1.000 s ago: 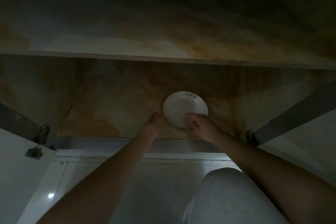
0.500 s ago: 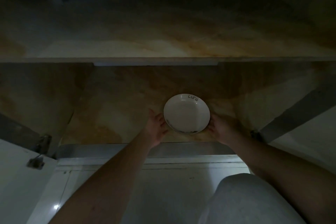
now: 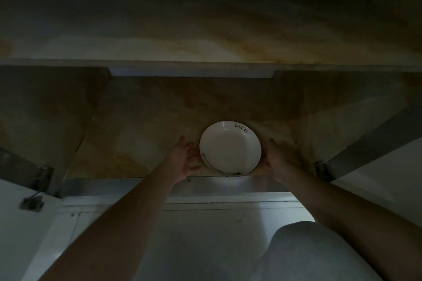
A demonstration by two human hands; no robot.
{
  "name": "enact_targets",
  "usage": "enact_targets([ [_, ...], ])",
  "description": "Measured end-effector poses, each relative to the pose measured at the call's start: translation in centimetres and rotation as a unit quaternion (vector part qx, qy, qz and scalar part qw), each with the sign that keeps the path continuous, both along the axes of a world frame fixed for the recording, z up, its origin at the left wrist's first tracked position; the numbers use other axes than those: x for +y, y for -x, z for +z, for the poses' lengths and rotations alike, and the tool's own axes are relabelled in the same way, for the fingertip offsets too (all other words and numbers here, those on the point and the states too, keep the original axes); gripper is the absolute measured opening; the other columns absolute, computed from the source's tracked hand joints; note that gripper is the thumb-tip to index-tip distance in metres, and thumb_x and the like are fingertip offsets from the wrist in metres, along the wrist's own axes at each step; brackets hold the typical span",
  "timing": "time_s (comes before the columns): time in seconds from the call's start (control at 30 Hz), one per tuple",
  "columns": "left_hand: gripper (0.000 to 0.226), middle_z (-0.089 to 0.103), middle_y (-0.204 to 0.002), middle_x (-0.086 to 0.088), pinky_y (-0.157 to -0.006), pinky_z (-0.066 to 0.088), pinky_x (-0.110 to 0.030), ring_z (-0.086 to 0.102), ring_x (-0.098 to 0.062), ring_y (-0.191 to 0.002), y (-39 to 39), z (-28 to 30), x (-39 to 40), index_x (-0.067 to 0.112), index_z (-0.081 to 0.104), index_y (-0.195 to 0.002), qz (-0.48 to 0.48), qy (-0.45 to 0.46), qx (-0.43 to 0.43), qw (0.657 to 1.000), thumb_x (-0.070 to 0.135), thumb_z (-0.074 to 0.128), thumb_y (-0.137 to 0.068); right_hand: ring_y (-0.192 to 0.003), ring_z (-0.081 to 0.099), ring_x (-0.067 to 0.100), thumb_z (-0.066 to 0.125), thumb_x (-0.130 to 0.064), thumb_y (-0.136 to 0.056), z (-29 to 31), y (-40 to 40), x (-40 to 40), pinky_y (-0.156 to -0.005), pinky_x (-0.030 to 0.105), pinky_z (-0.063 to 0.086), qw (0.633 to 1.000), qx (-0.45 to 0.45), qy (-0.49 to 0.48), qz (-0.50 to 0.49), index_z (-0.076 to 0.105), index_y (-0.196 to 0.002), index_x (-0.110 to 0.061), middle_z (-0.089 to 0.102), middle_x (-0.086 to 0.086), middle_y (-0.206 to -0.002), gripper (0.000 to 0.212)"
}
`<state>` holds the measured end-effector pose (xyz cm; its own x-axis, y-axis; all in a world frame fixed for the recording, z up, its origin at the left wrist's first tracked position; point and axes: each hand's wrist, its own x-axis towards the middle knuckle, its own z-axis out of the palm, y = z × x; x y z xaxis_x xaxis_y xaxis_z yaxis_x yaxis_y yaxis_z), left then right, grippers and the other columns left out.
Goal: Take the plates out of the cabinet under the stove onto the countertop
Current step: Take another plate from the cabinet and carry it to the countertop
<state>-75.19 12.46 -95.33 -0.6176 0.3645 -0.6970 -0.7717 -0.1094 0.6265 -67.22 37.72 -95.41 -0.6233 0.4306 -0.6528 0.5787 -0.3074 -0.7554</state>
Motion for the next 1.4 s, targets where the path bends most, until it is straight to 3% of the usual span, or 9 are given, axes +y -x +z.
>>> enact_targets([
  [0.07,0.073,0.045,-0.149,-0.007,-0.099,0.035,-0.052,0.051,-0.022,-0.114,0.0,0.0,0.5,0.015,0.04,-0.146,-0.012,-0.015,0.009,1.0,0.066,0.018,-0.098,-0.08,0.065,0.02,0.023,-0.049,-0.103,0.5,0.3,0.0,-0.053,0.032,0.055,0.996,0.024,0.082,-0.019,0.059,-0.099,-0.021,0.068,0.007,-0.101,0.046],
  [0.17,0.076,0.057,-0.128,-0.004,-0.084,0.047,-0.048,0.056,-0.02,-0.106,0.1,0.1,0.9,0.018,0.046,-0.14,-0.016,-0.019,0.005,1.0,0.072,0.018,-0.095,-0.056,0.071,0.025,0.022,-0.05,-0.102,1.0,0.3,0.0,-0.037,0.037,0.053,0.986,0.031,0.162,-0.026,0.061,-0.094,-0.019,0.075,0.008,-0.069,0.05],
  [0.33,0.074,0.063,-0.108,-0.009,-0.066,0.056,-0.052,0.06,-0.03,-0.094,-0.5,0.4,0.1,0.018,0.061,-0.1,-0.034,-0.007,-0.036,0.999,0.078,0.019,-0.09,-0.09,0.069,0.032,0.023,-0.054,-0.1,0.6,0.5,0.2,-0.062,0.044,0.057,0.987,-0.005,0.162,0.018,0.066,-0.109,-0.018,0.077,0.011,-0.09,0.056],
  [0.47,0.076,0.061,-0.111,-0.014,-0.082,0.049,-0.061,0.059,-0.035,-0.1,0.2,0.8,-1.7,0.011,0.057,-0.107,-0.005,0.024,-0.034,0.999,0.077,0.023,-0.091,-0.115,0.057,0.036,0.026,-0.053,-0.1,0.5,0.8,-0.7,-0.092,0.057,0.048,0.989,-0.007,0.146,0.04,0.062,-0.121,-0.02,0.063,0.011,-0.123,0.053],
  [0.6,0.074,0.058,-0.122,-0.013,-0.093,0.042,-0.071,0.053,-0.039,-0.118,0.2,2.9,-4.3,0.013,0.048,-0.125,0.012,0.024,-0.033,0.999,0.074,0.024,-0.092,-0.109,0.06,0.034,0.031,-0.051,-0.099,2.1,1.1,-2.1,-0.076,0.05,0.054,0.988,-0.001,0.134,0.07,0.065,-0.105,-0.023,0.065,0.008,-0.117,0.044],
  [0.8,0.07,0.062,-0.118,-0.013,-0.077,0.051,-0.059,0.059,-0.035,-0.106,-2.0,6.7,-9.0,0.013,0.059,-0.119,0.044,0.011,-0.041,0.998,0.07,0.026,-0.095,-0.101,0.069,0.032,0.047,-0.05,-0.09,6.0,0.2,-5.4,-0.072,0.048,0.058,0.981,0.007,0.117,0.152,0.071,-0.11,-0.022,0.072,0.009,-0.112,0.042],
  [0.9,0.061,0.062,-0.113,-0.012,-0.082,0.048,-0.065,0.059,-0.034,-0.101,-4.9,9.7,-11.4,0.012,0.062,-0.112,0.069,0.005,-0.055,0.996,0.061,0.027,-0.1,-0.097,0.07,0.032,0.054,-0.044,-0.087,9.6,-1.6,-8.2,-0.068,0.047,0.058,0.982,-0.012,0.106,0.155,0.071,-0.11,-0.018,0.072,0.011,-0.11,0.038],
  [1.13,0.061,0.056,-0.13,-0.01,-0.087,0.047,-0.067,0.051,-0.036,-0.121,-13.6,19.0,-18.1,0.015,0.062,-0.122,0.135,-0.023,-0.098,0.986,0.061,0.031,-0.099,-0.104,0.057,0.03,0.036,-0.039,-0.099,19.9,-6.6,-14.2,-0.089,0.06,0.05,0.97,-0.068,0.146,0.183,0.063,-0.115,-0.018,0.058,0.009,-0.121,0.038],
  [1.4,0.054,0.053,-0.136,-0.01,-0.089,0.048,-0.069,0.05,-0.037,-0.124,-23.7,30.7,-24.8,0.017,0.059,-0.128,0.195,-0.012,-0.141,0.97,0.056,0.034,-0.1,-0.103,0.053,0.026,0.028,-0.045,-0.102,31.4,-13.5,-20.5,-0.08,0.049,0.052,0.955,-0.11,0.178,0.208,0.063,-0.111,-0.023,0.056,0.004,-0.116,0.042],
])
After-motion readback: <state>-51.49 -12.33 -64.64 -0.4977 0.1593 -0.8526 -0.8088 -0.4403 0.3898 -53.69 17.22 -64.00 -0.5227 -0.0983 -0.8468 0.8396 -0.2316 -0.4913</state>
